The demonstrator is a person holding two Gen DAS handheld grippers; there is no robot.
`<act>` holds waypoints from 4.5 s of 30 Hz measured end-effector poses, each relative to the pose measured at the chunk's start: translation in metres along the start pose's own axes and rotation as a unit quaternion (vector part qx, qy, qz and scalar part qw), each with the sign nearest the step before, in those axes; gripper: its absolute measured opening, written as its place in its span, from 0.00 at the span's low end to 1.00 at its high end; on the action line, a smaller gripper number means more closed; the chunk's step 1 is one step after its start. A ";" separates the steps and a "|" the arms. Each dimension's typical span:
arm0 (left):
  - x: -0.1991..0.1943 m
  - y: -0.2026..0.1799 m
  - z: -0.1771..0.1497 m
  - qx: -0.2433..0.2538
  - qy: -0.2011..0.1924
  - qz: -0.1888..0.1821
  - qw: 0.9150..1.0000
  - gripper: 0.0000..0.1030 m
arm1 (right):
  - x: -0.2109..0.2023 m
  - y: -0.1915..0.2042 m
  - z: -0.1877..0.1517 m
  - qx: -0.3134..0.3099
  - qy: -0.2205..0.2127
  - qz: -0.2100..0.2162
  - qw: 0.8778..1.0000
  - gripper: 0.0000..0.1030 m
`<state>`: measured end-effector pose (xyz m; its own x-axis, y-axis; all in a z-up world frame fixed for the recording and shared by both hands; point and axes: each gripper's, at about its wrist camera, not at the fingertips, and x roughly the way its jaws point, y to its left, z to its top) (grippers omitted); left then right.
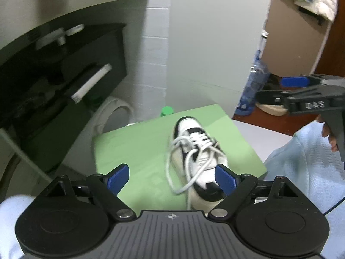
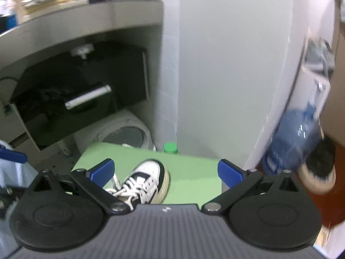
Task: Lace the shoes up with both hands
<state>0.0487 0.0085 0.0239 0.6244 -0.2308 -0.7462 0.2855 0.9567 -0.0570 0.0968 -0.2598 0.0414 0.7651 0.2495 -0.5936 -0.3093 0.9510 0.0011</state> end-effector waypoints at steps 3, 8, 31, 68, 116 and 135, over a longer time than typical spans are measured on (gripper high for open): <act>-0.016 0.011 -0.003 -0.008 -0.011 0.004 1.000 0.84 | -0.010 0.008 -0.001 -0.008 -0.022 -0.006 1.000 1.00; -0.035 0.018 -0.009 0.000 -0.034 0.026 0.999 0.88 | -0.012 0.034 -0.014 -0.096 -0.035 -0.030 0.994 1.00; 0.024 0.018 -0.031 -0.159 0.017 -0.094 0.983 0.66 | 0.089 0.111 -0.130 -0.817 0.087 0.027 0.570 0.30; 0.091 -0.056 -0.018 0.076 0.057 -0.189 0.977 0.43 | 0.130 0.014 -0.073 0.105 0.135 0.071 0.983 0.04; 0.153 -0.078 -0.031 0.093 0.089 -0.184 0.974 0.38 | 0.017 -0.183 0.087 0.196 -0.141 -0.118 0.963 0.04; 0.094 -0.023 -0.007 -0.051 -0.011 -0.063 0.997 0.64 | 0.096 -0.031 -0.078 0.222 0.187 -0.032 0.956 0.03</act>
<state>0.0958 -0.0342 -0.0495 0.6048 -0.3535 -0.7136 0.2883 0.9325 -0.2176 0.1357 -0.2799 -0.0782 0.4926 0.1836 -0.8506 0.0664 0.9667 0.2471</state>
